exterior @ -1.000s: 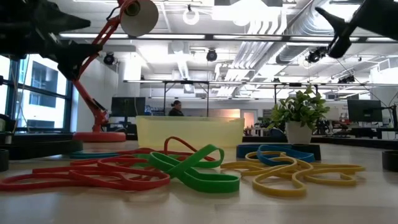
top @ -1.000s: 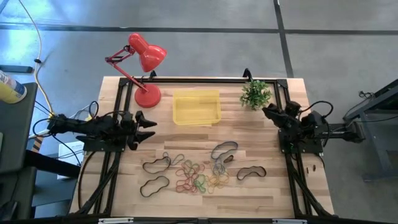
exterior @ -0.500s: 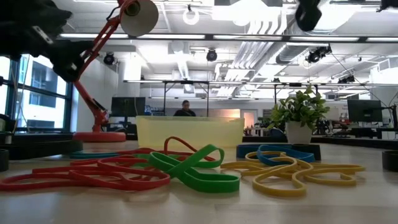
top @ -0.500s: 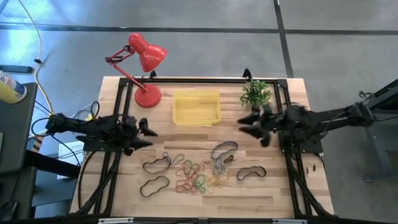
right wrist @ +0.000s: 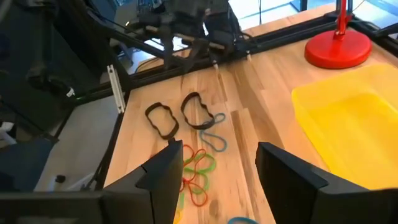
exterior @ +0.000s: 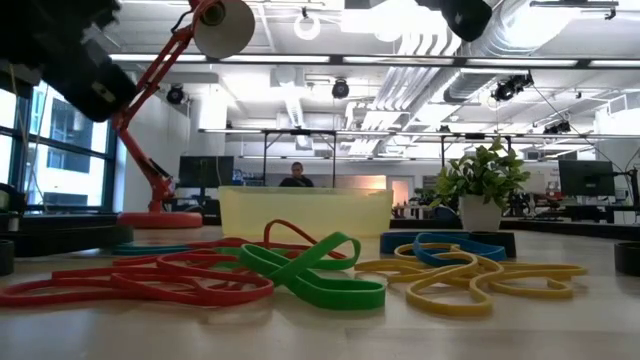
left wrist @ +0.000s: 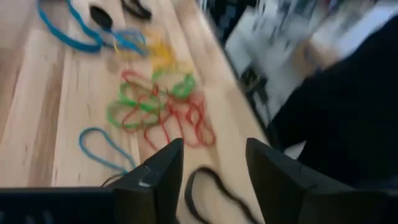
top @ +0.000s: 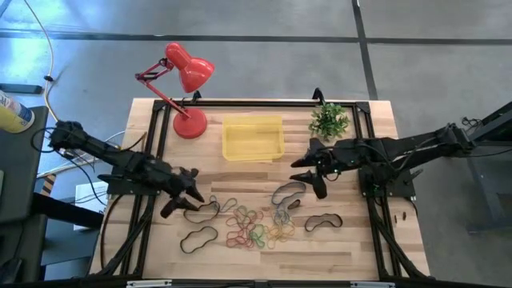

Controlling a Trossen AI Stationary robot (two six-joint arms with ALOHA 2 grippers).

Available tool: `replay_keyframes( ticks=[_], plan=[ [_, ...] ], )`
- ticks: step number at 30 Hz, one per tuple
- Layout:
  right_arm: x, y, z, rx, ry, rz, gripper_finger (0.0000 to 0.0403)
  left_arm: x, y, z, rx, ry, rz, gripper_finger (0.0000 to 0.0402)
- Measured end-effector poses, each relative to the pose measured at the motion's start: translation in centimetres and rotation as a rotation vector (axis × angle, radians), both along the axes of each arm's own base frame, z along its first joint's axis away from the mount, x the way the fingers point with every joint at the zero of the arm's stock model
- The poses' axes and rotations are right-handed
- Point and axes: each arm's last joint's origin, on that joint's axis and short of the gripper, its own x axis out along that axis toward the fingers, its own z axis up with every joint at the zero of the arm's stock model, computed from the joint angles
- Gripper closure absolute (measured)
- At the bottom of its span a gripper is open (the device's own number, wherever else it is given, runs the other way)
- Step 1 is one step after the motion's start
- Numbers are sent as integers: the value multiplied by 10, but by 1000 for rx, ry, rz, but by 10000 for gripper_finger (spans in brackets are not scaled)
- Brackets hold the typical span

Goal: Pick and place rubber bands into bin
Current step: Put the black rubber band into the yellow container

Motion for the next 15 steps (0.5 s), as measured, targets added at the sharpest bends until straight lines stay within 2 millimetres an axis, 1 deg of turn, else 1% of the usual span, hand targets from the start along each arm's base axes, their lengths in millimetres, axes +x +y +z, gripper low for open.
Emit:
replay_keyframes(
  ticks=[4,7,10,15],
  plan=[
    [-2,-1,-1,-9,17,-21,210,17,-10,9,168,201,-34,262],
    [-3,-1,-4,-9,49,-25,210,28,-18,8,301,347,-28,268],
    [-4,-1,-6,-8,76,-30,210,37,-26,0,391,465,-8,270],
    [-5,-1,-8,-17,94,-29,210,44,-37,-23,410,618,58,266]
  ],
)
